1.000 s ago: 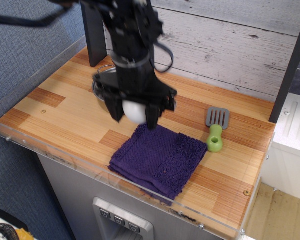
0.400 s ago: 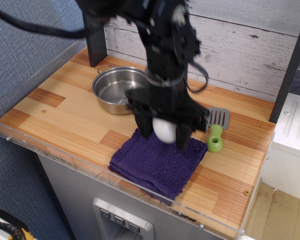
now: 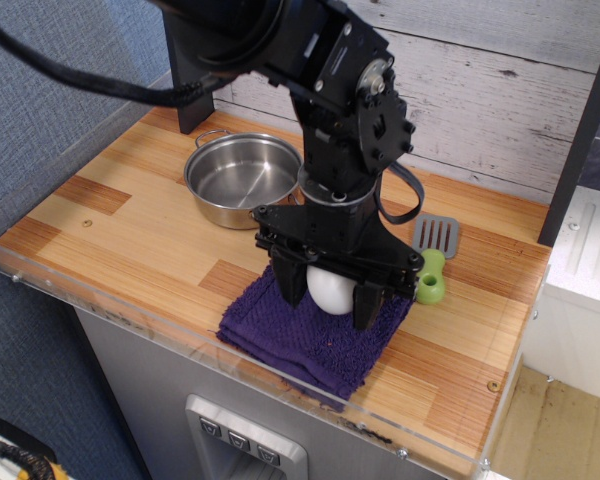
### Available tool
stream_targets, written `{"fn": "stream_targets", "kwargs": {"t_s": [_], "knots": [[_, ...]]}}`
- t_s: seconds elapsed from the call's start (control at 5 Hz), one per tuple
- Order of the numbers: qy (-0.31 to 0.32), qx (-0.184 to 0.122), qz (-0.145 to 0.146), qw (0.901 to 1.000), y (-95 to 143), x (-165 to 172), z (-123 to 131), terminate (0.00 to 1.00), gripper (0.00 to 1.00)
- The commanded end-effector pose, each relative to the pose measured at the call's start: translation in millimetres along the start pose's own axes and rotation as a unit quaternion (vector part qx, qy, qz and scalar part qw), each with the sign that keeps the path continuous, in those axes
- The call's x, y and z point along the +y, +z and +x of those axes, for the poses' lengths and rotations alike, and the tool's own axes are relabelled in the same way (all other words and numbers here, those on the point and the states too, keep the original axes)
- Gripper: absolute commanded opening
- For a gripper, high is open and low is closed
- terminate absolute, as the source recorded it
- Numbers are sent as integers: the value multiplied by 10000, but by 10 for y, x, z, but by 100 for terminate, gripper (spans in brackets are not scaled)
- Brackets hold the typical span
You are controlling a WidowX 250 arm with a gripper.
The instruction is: Place the white vegetable on the purple cloth.
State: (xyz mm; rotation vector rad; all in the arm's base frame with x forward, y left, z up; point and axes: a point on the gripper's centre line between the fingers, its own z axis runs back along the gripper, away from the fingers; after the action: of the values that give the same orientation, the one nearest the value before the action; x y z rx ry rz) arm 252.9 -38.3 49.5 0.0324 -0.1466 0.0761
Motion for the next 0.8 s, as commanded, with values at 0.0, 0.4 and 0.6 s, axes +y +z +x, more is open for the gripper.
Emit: {"fn": "stream_targets", "kwargs": {"t_s": [0.0, 0.4, 0.6], "knots": [[263, -202, -37, 9994, 247, 269, 20, 0, 100], [316, -60, -89, 9994, 279, 336, 20, 0, 100], [463, -284, -121, 9985, 573, 421, 151, 0, 100]]}}
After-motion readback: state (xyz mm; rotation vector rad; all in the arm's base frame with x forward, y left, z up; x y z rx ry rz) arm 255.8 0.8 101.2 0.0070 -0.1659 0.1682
